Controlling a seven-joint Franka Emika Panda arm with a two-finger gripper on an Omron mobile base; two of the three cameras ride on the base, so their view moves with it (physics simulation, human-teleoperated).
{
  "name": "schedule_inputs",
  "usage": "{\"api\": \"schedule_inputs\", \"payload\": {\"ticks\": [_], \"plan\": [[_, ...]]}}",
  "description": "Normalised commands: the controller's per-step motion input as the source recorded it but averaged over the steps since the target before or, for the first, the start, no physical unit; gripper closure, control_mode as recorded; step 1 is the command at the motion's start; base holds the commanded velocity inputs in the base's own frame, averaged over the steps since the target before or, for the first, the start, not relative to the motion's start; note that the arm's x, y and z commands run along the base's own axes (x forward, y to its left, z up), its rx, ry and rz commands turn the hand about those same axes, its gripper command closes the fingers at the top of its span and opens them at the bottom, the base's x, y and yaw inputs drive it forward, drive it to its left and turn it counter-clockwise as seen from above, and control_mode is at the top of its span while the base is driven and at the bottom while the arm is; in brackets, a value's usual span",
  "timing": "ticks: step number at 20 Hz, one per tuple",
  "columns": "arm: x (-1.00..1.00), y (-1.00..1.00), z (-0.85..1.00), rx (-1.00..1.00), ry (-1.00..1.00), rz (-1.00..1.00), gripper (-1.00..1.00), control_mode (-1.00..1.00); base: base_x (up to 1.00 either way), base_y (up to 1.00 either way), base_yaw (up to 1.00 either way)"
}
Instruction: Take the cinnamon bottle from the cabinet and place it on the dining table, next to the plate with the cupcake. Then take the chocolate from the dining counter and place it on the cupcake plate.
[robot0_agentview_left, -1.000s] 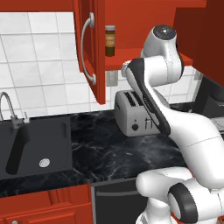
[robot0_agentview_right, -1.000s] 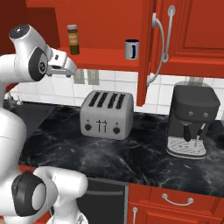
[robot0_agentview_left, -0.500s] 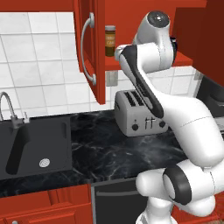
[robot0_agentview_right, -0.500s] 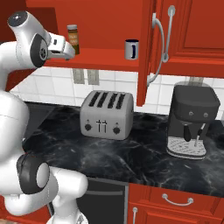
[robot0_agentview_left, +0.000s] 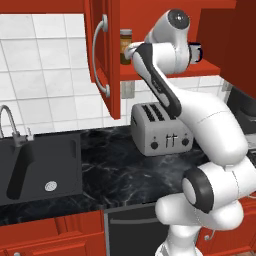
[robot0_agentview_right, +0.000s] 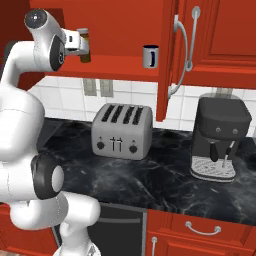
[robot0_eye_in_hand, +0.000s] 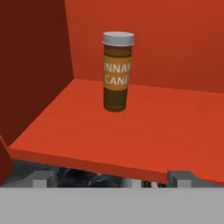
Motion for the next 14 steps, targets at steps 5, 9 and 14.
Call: {"api": "schedule_inputs", "payload": {"ticks": [5, 9, 14], "plan": [[0.35, 0.04, 0.0, 0.0, -0.09, 0.0, -1.0, -1.0, 0.0, 0.0, 0.0], [0.44, 0.0, 0.0, 0.0, -0.02, 0.0, -1.0, -1.0, 0.0, 0.0, 0.0], [0.46, 0.08, 0.0, 0.0, -0.01, 0.0, -1.0, -1.0, 0.0, 0.0, 0.0]]}}
